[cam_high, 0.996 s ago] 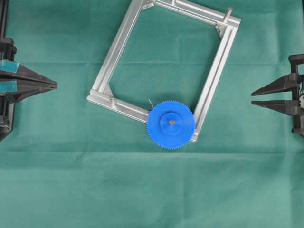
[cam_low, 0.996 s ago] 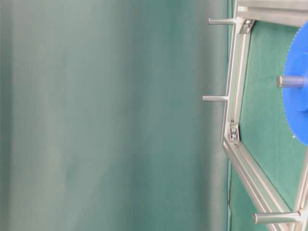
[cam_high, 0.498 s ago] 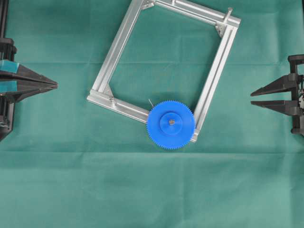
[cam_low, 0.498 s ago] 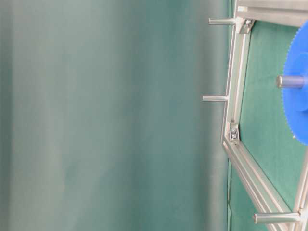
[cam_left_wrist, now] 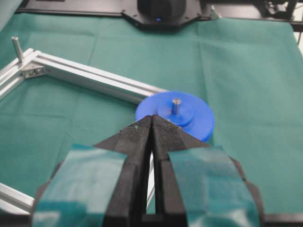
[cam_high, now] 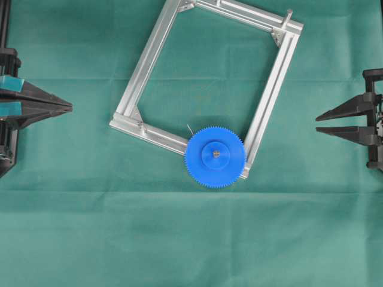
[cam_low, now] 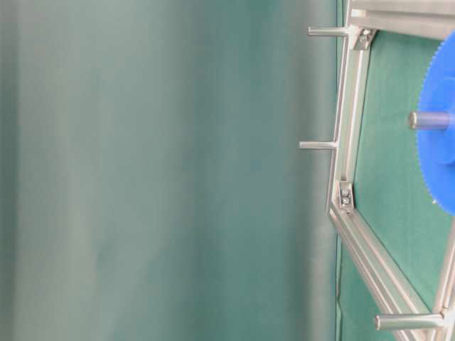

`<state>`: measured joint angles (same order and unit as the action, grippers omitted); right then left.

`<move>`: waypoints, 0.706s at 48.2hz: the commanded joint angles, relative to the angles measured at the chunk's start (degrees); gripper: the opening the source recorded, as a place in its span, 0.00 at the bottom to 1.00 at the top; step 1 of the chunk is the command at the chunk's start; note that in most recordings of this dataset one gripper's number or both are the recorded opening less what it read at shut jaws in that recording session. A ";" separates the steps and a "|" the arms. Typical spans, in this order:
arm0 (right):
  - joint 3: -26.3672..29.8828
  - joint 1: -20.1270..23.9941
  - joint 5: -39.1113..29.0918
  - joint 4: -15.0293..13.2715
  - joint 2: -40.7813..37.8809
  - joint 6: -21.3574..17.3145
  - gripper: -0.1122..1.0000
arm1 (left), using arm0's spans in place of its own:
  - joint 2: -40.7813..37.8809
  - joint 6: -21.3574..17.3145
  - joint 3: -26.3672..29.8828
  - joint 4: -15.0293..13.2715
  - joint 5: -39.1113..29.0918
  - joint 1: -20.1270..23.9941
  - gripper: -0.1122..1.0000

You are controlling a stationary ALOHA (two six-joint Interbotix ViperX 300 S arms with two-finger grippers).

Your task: Find the location of the shaft and insert the gear.

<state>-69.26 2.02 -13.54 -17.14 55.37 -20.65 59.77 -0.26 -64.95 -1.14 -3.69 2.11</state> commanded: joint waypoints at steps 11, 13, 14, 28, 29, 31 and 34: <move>0.70 -0.09 0.26 -0.09 -0.44 0.09 0.33 | -0.53 -0.18 0.88 -0.09 0.26 0.18 0.11; 0.70 -0.09 0.18 -0.09 -0.44 0.09 0.33 | -0.53 -0.18 0.88 -0.09 0.26 0.09 0.11; 0.70 -0.09 0.26 -0.09 -0.44 0.09 0.33 | -0.53 -0.18 0.97 -0.09 0.26 0.09 0.11; 1.14 -0.09 0.26 -0.09 -0.44 0.00 0.33 | -0.53 -0.09 0.97 -0.09 0.62 0.18 0.11; 1.14 -0.18 0.26 -0.09 -0.44 0.00 0.33 | -0.53 -0.09 0.97 -0.09 0.70 0.09 0.11; 1.32 -0.09 0.26 -0.09 -0.44 0.00 0.33 | -0.53 -0.09 0.97 -0.09 0.70 0.18 0.11; 1.32 -0.18 0.26 -0.09 -0.44 0.00 0.33 | -0.53 -0.09 0.97 -0.09 0.70 0.09 0.11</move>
<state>-69.26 2.02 -13.62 -17.14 55.46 -20.65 59.77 -0.35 -64.95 -1.14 -3.60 2.11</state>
